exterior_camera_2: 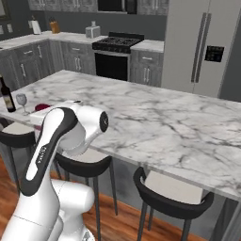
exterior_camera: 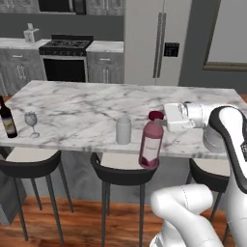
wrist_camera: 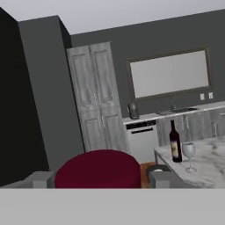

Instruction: There is a wine glass and glass cup on the dining counter. Place the wine bottle next to the wine glass and the juice bottle next to the glass cup.

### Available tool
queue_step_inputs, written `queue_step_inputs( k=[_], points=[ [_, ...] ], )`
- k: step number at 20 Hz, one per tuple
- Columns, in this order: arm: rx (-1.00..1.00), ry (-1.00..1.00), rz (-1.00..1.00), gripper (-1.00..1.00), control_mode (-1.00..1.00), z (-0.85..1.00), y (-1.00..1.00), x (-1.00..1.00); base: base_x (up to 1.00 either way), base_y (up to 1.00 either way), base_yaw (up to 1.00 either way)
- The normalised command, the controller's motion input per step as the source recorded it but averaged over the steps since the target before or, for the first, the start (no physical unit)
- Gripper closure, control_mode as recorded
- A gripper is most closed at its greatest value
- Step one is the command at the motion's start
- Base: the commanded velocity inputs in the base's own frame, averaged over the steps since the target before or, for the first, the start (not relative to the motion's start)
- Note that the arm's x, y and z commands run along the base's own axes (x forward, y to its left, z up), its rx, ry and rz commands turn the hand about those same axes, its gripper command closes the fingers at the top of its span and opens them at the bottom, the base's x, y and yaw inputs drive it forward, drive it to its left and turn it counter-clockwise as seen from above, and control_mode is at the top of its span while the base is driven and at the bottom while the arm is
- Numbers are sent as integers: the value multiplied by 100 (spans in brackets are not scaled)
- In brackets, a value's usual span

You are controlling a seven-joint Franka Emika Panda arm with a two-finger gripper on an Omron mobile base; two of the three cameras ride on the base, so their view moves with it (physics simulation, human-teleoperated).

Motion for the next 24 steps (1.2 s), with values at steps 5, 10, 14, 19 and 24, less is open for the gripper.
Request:
queue_step_inputs(
  k=[5, 10, 14, 19, 24],
  points=[
    [0, -1, 0, 100, -100, 1, -75, 29, 0, 0, 0],
    [-6, -4, 0, 100, -100, 7, -79, 59, 0, 0, 0],
    [-10, -2, 0, 100, -100, 0, -63, 82, 0, 0, 0],
    [-10, -1, 3, 100, -100, -11, -43, 86, 0, 0, 0],
    [-10, -5, 8, 100, -100, -33, -4, 88, 0, 0, 0]
  ],
)
